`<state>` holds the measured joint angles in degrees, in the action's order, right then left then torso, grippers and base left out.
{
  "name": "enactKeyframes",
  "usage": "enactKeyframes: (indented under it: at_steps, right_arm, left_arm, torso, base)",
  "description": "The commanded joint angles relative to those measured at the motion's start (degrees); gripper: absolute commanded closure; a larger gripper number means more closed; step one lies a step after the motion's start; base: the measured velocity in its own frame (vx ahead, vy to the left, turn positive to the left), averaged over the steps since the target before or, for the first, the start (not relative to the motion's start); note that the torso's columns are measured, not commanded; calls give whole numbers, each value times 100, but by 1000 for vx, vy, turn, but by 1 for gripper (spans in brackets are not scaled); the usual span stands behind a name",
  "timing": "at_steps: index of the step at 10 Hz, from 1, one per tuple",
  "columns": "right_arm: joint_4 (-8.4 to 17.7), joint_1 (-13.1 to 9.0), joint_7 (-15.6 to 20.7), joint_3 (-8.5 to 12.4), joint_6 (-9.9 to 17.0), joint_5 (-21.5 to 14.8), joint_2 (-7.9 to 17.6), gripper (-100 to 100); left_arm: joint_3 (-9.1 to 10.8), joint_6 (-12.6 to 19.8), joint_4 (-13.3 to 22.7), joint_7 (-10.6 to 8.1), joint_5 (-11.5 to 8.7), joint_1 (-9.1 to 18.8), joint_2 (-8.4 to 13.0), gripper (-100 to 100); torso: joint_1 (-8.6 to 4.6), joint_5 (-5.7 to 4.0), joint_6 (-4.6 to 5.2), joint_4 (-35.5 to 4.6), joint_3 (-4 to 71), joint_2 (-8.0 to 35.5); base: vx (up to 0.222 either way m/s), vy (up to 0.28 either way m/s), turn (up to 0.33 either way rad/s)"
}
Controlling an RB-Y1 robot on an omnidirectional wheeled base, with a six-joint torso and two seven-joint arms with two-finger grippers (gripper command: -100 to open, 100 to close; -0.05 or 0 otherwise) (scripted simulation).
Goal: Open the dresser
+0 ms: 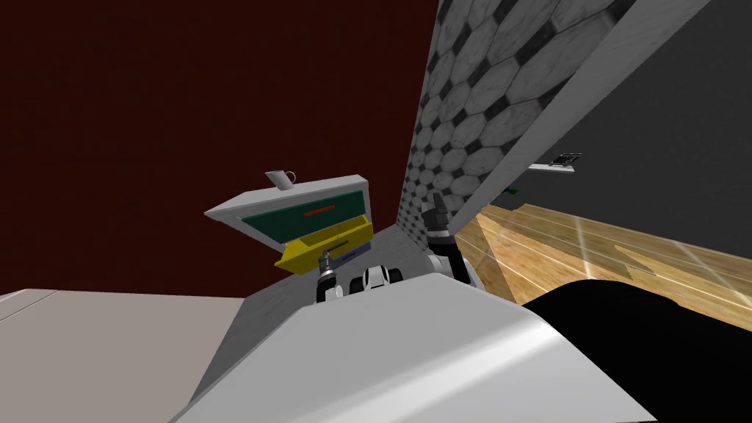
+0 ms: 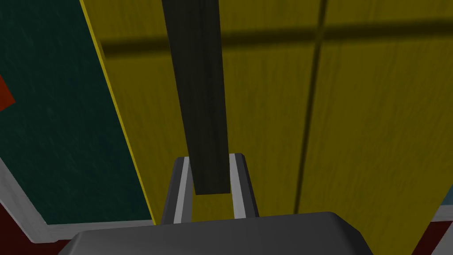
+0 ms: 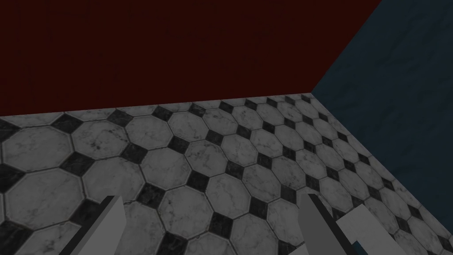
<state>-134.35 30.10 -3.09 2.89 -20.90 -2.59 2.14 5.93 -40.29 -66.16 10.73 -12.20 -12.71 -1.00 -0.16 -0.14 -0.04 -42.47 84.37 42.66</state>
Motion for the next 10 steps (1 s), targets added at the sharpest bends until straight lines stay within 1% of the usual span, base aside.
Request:
enactKeyframes:
  at_steps: [1,4,7,9,10]
  right_arm:
    - [0,1,0,0,0,0,0,0]
    - [0,3,0,1,0,0,1,0]
    - [0,2,0,1,0,0,1,0]
    - [0,2,0,1,0,0,1,0]
    - [0,2,0,1,0,0,1,0]
  left_arm:
    - [44,308,-177,27,-1,135,16,-100]
    - [109,771,-442,69,-3,338,39,-100]
    - [174,1234,-707,110,-5,541,63,-100]
    - [218,1542,-884,137,-6,676,78,-100]
    - [195,1494,-794,131,-9,602,60,-100]
  torso:
    - [13,7,1,9,14,-29]
    - [18,12,5,21,33,-58]
    - [14,13,4,14,10,-22]
    - [-5,-8,2,-12,6,-8]
    - [-9,-16,-4,-20,2,-2]
  base:
    - [-43,-19,40]
    - [-19,-11,42]
    - [-58,-20,50]
    - [-55,-16,45]
    - [-14,-5,2]
